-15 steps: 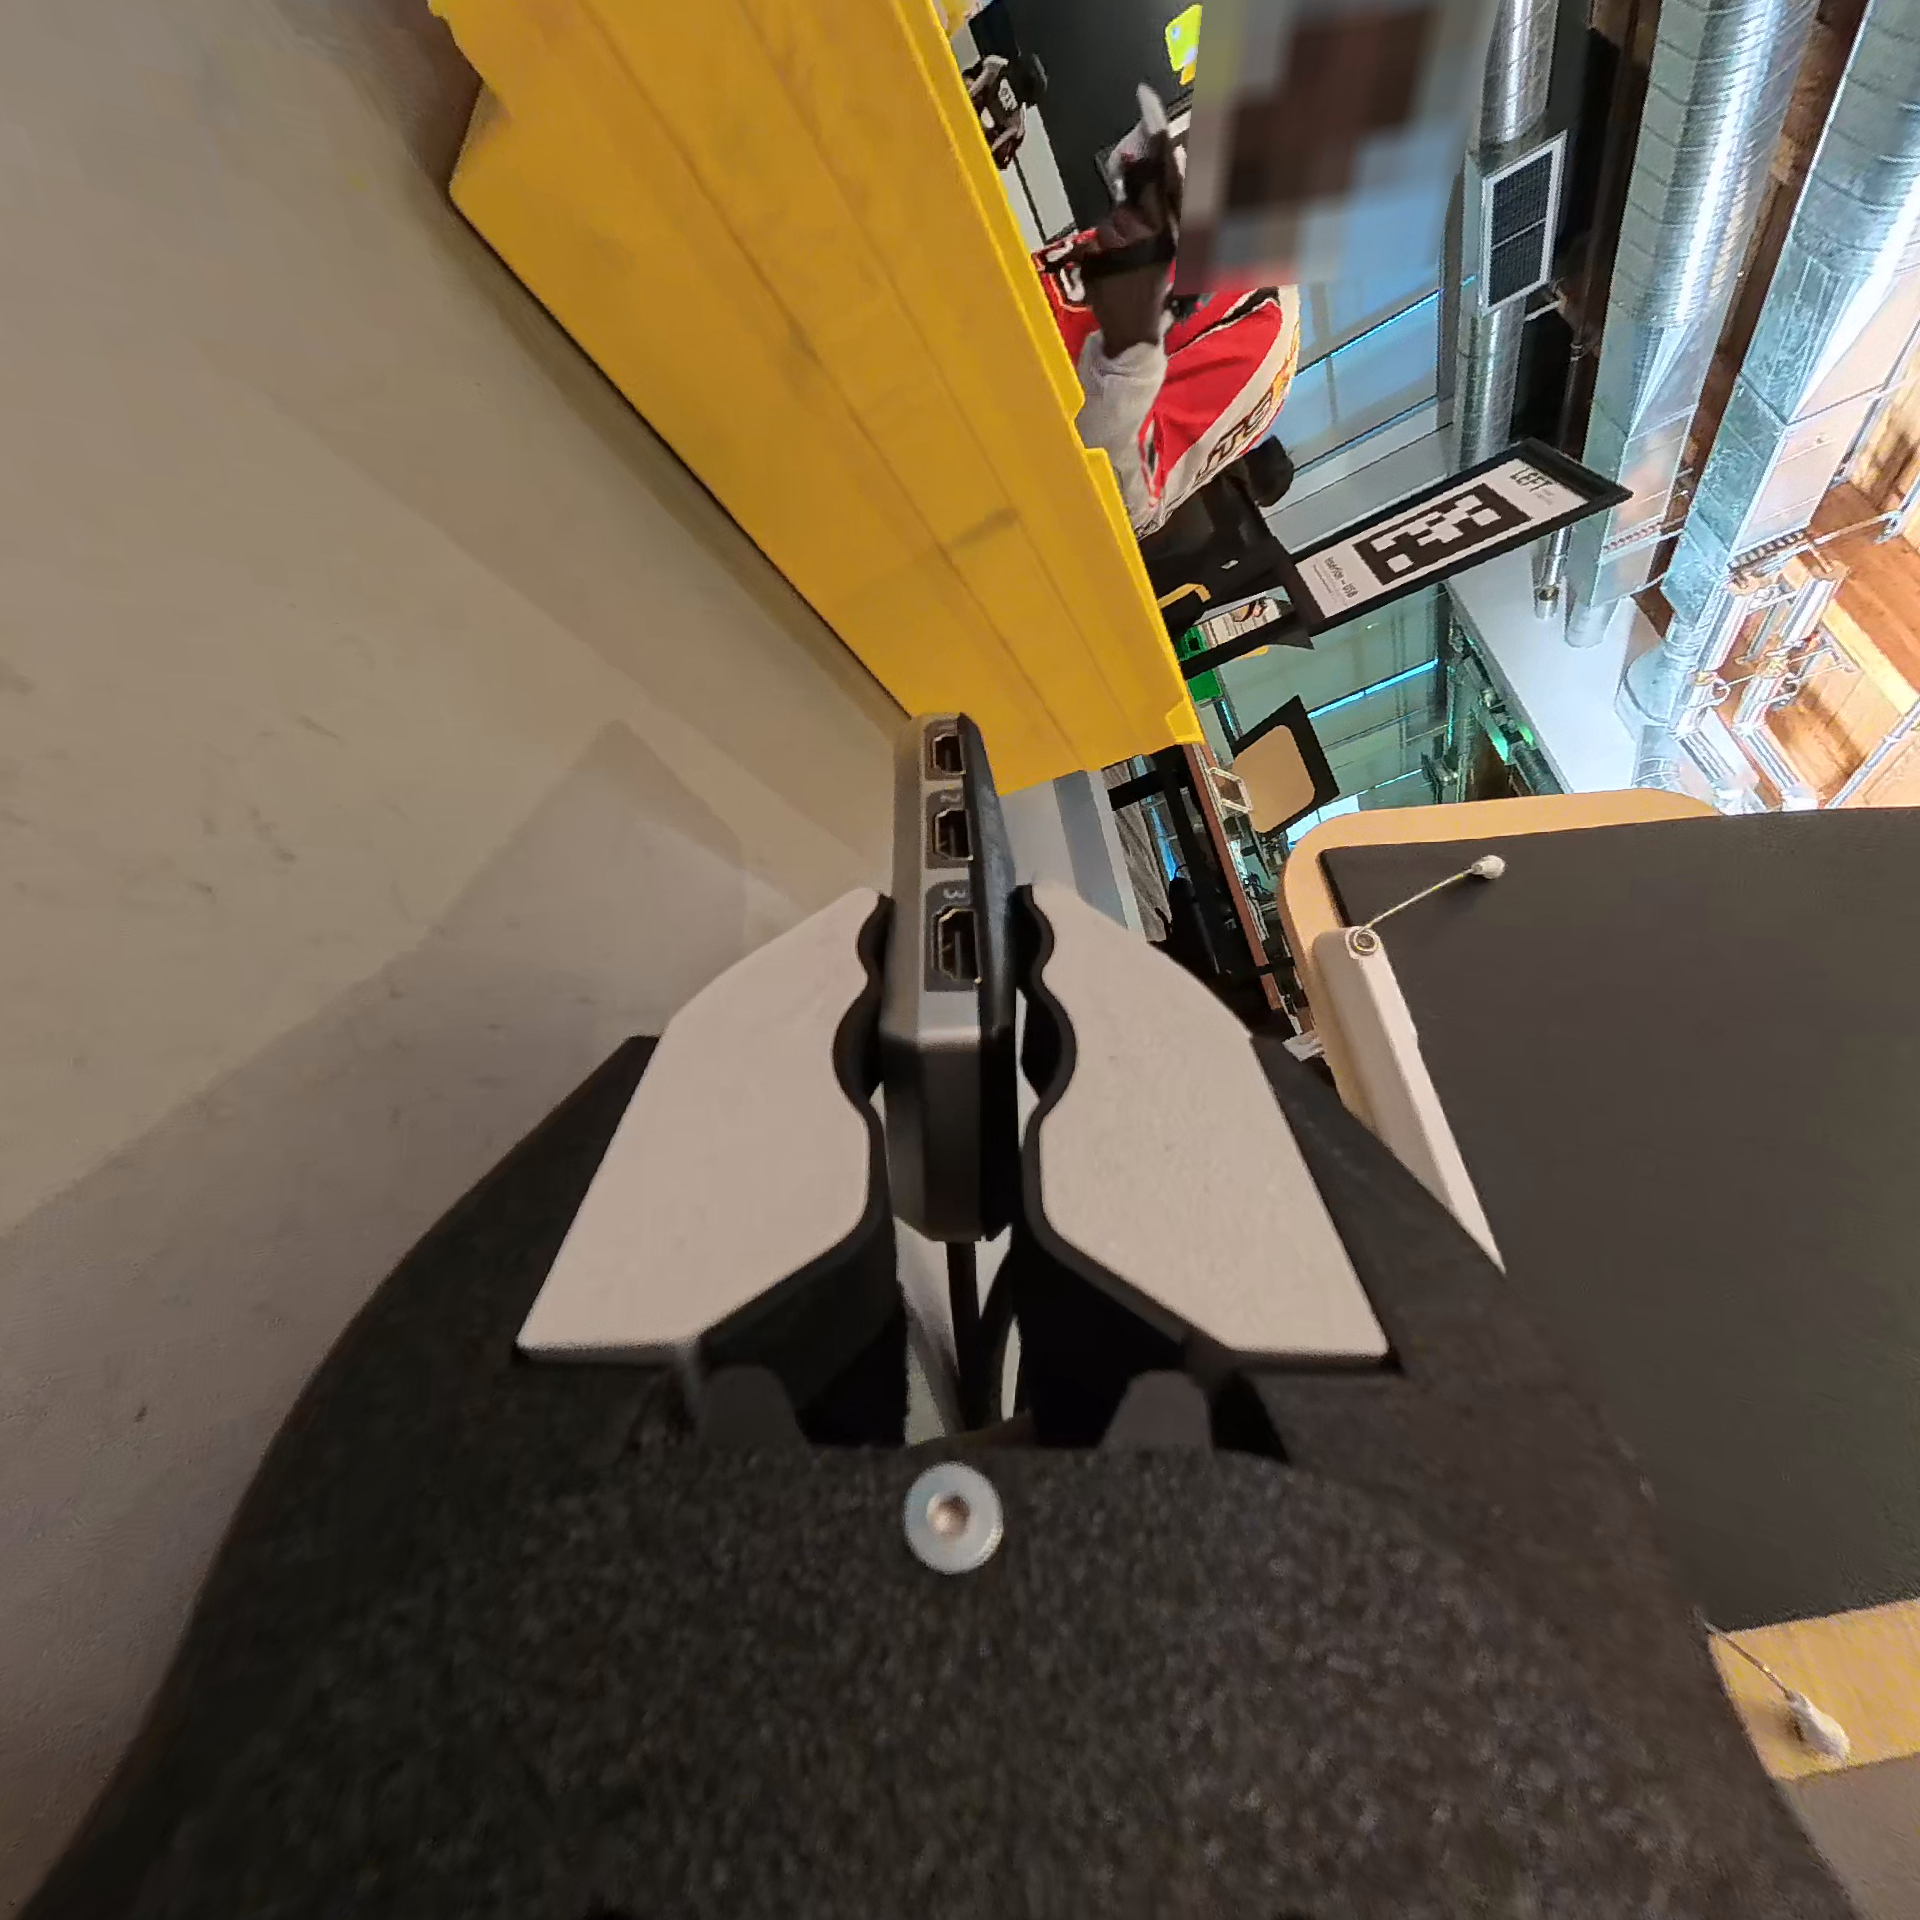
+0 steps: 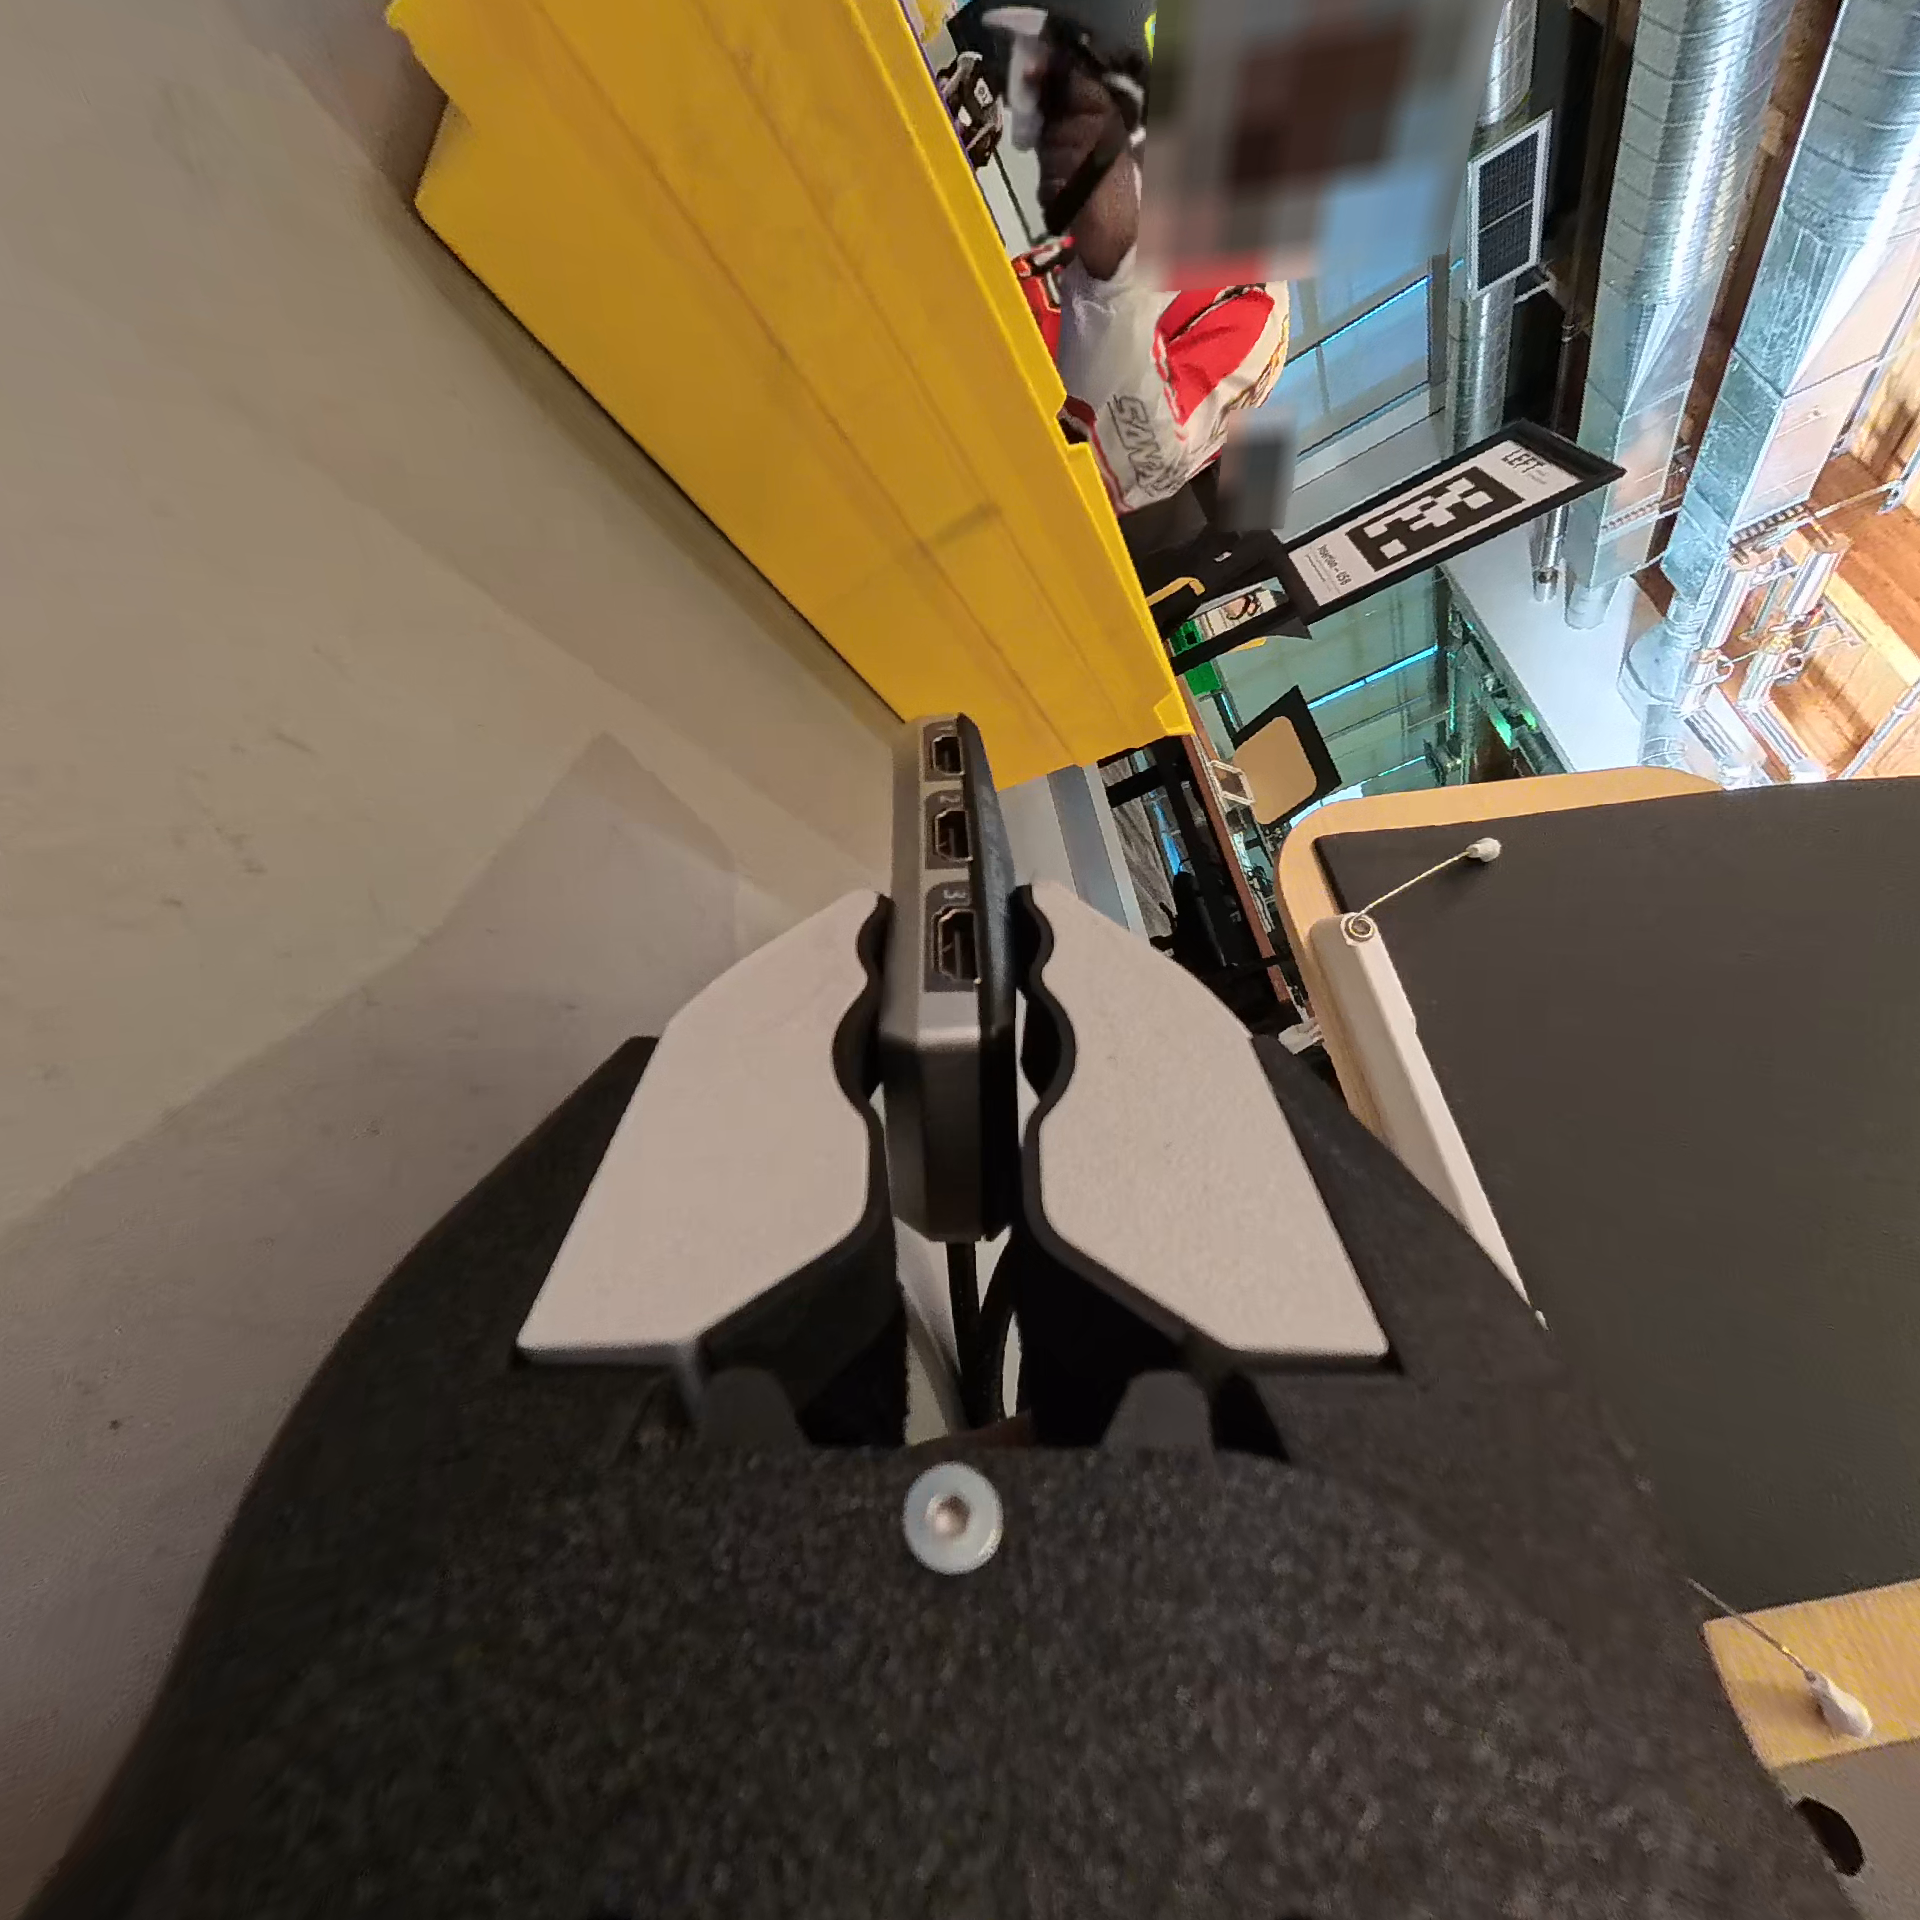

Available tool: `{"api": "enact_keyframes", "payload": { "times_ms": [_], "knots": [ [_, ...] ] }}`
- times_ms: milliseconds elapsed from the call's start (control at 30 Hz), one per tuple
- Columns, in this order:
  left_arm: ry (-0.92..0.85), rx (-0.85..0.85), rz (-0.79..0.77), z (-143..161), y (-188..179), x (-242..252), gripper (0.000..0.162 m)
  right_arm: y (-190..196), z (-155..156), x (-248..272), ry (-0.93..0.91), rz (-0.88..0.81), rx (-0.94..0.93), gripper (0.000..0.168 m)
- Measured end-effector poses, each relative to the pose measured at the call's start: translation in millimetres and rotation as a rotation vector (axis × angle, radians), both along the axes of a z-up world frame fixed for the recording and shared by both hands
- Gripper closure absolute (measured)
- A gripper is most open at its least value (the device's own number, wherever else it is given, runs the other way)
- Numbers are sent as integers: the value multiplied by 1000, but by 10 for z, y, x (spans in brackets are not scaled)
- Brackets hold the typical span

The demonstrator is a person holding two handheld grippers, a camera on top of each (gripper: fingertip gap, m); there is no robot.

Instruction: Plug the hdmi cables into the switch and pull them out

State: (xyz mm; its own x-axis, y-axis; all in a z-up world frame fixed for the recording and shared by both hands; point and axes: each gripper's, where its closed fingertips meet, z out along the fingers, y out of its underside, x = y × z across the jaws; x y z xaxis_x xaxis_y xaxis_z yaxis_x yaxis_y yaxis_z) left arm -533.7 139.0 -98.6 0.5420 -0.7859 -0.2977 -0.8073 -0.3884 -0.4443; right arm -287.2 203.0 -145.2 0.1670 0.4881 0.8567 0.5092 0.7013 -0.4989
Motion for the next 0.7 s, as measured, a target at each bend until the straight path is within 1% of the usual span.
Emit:
{"api": "enact_keyframes", "payload": {
  "times_ms": [100, 200, 233, 333, 433, 467, 500, 567, 600, 667, 700],
  "knots": [
    [-29, 76, 24, 190, 77, -27, 151, 7, 15, 3, 9, -2, -4, 147],
    [-17, 190, 80, 557, 197, -119, 153, 24, 48, 17, 28, -9, -8, 147],
    [-19, 226, 92, 715, 213, -119, 153, 32, 64, 24, 38, -12, -13, 147],
    [-3, 436, 128, 1338, 219, 20, 156, 68, 128, 55, 79, -22, -33, 147],
    [8, 705, 157, 1988, 24, 366, 156, 103, 185, 85, 118, -28, -52, 147],
    [7, 778, 164, 2128, -79, 505, 156, 111, 198, 91, 127, -28, -58, 147],
    [3, 808, 150, 2163, -191, 675, 156, 120, 210, 98, 135, -30, -64, 147],
    [10, 820, 71, 2017, -405, 1067, 156, 136, 249, 119, 160, -32, -76, 147],
    [-22, 823, 50, 1906, -492, 1253, 156, 147, 273, 135, 178, -32, -85, 147],
    [-148, 725, 1, 1487, -671, 1680, 156, 174, 337, 175, 225, -32, -113, 147],
    [-200, 678, -13, 1231, -748, 1885, 156, 190, 369, 197, 250, -32, -131, 147]
  ]
}}
